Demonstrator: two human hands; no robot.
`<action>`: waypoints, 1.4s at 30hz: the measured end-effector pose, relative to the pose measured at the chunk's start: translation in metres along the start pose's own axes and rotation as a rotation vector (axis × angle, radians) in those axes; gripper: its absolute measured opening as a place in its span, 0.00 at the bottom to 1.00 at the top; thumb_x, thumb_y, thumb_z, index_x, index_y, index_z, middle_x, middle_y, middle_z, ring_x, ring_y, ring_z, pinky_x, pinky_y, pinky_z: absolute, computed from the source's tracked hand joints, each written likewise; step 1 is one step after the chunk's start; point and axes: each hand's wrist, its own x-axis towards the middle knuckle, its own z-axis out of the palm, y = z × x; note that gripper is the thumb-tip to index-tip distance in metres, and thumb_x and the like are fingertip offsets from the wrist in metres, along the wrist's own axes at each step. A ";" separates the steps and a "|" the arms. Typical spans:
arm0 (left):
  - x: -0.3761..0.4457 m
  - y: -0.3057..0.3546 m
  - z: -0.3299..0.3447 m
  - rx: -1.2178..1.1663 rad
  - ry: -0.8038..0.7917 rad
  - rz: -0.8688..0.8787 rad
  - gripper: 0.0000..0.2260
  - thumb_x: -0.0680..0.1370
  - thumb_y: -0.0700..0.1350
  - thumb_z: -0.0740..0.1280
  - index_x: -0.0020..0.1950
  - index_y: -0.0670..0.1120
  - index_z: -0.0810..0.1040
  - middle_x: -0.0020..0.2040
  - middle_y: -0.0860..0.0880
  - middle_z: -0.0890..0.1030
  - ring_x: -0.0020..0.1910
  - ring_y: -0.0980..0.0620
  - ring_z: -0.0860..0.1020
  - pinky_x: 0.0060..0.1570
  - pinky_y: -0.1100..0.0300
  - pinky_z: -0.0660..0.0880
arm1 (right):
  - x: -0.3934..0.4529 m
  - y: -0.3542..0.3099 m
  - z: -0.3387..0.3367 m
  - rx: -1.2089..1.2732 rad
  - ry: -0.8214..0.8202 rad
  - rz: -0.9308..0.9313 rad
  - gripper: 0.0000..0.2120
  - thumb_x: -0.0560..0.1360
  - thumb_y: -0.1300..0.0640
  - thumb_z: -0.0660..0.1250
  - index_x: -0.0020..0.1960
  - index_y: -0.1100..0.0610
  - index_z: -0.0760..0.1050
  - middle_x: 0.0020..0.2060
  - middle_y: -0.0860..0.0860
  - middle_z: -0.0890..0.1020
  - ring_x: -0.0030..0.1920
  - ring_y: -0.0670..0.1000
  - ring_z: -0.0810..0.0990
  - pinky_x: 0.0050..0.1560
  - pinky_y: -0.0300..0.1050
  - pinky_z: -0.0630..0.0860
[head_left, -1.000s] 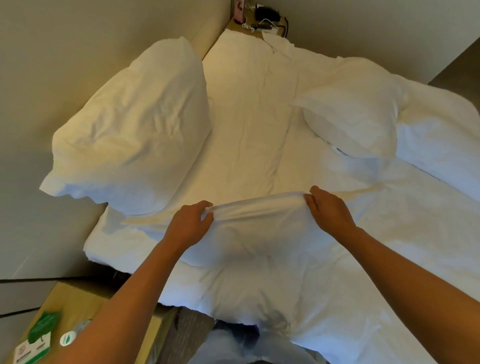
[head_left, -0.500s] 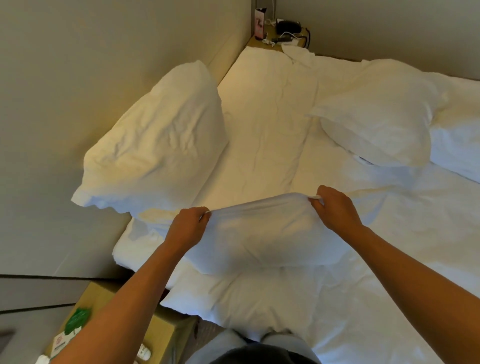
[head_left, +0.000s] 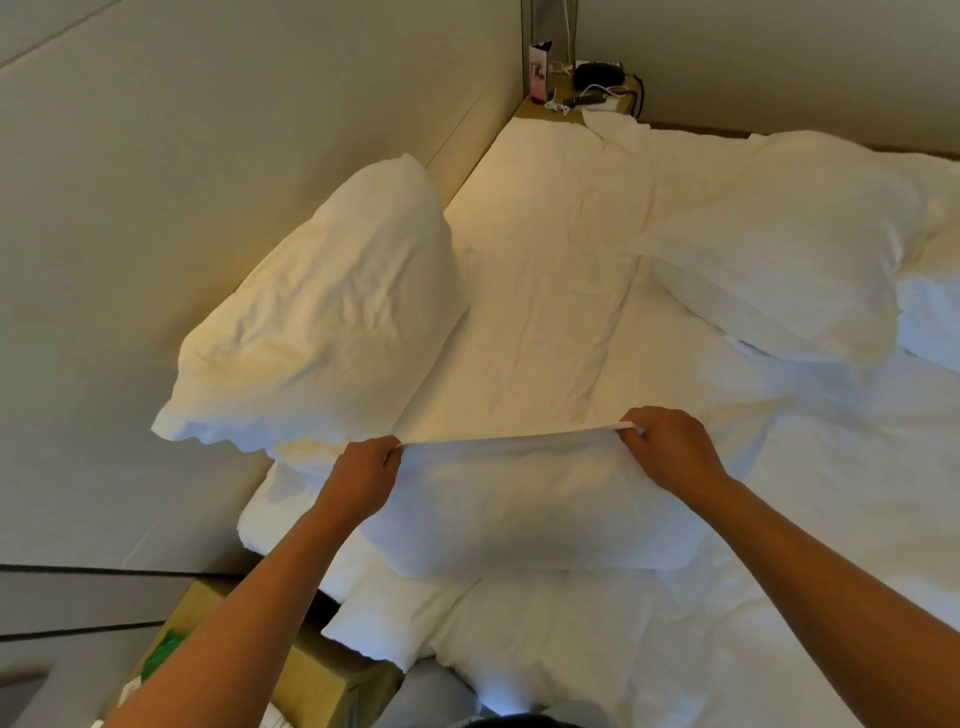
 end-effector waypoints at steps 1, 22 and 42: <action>0.002 -0.001 0.001 -0.004 0.011 0.008 0.12 0.84 0.44 0.61 0.45 0.43 0.79 0.34 0.48 0.79 0.35 0.43 0.78 0.33 0.56 0.68 | 0.002 -0.001 -0.001 0.015 0.018 0.011 0.14 0.84 0.54 0.64 0.45 0.60 0.83 0.40 0.56 0.85 0.42 0.57 0.83 0.43 0.49 0.76; 0.016 -0.034 -0.073 -0.161 0.314 -0.060 0.10 0.85 0.48 0.60 0.50 0.49 0.80 0.44 0.48 0.82 0.42 0.46 0.79 0.41 0.51 0.77 | 0.132 -0.128 -0.035 -0.008 0.362 -0.250 0.10 0.82 0.58 0.67 0.56 0.60 0.86 0.48 0.59 0.88 0.47 0.63 0.85 0.48 0.49 0.77; 0.050 -0.016 -0.097 -0.413 0.269 -0.230 0.14 0.85 0.47 0.60 0.40 0.51 0.75 0.31 0.51 0.74 0.34 0.47 0.78 0.38 0.51 0.74 | 0.275 -0.202 -0.015 0.101 0.230 -0.174 0.15 0.86 0.55 0.60 0.62 0.60 0.83 0.58 0.60 0.85 0.58 0.61 0.82 0.58 0.45 0.73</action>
